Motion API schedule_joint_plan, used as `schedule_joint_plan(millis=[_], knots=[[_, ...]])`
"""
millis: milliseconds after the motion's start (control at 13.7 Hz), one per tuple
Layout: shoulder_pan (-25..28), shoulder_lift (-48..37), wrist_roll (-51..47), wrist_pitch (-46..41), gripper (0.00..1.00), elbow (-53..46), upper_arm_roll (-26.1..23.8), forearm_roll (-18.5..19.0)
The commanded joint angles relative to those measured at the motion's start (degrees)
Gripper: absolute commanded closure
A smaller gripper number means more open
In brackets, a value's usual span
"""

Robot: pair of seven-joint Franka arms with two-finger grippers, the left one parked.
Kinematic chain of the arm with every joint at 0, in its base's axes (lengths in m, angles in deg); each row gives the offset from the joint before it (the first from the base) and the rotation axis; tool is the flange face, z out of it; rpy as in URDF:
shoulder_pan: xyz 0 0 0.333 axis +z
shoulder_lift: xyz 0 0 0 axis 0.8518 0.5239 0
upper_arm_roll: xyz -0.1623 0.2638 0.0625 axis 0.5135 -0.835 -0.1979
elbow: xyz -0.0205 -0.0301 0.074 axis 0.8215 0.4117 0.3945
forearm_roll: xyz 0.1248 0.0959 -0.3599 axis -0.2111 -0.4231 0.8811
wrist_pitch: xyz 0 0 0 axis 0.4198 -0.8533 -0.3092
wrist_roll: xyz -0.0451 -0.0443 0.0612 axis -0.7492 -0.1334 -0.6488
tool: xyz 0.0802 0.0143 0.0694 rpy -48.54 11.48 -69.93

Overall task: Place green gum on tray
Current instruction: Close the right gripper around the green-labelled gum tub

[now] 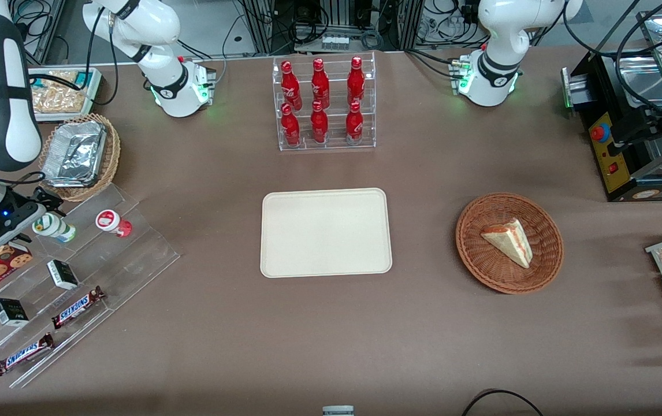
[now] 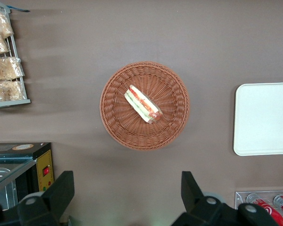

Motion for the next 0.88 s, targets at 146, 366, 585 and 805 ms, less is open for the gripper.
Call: schedule_joint_plan(millis=[146,366,585,805], knots=[[-1.62,1.99,1.99,1.53,0.06,-0.85,-0.15,0.10],[-1.53,2.08,2.08,1.00,0.78,-0.85,-0.15,0.10],[-1.27,1.38,1.03,-0.66,1.00,-0.94,-0.23,-0.07],[-0.57,0.84,-2.56,-7.14,1.00,-5.05,-1.02,-0.07]])
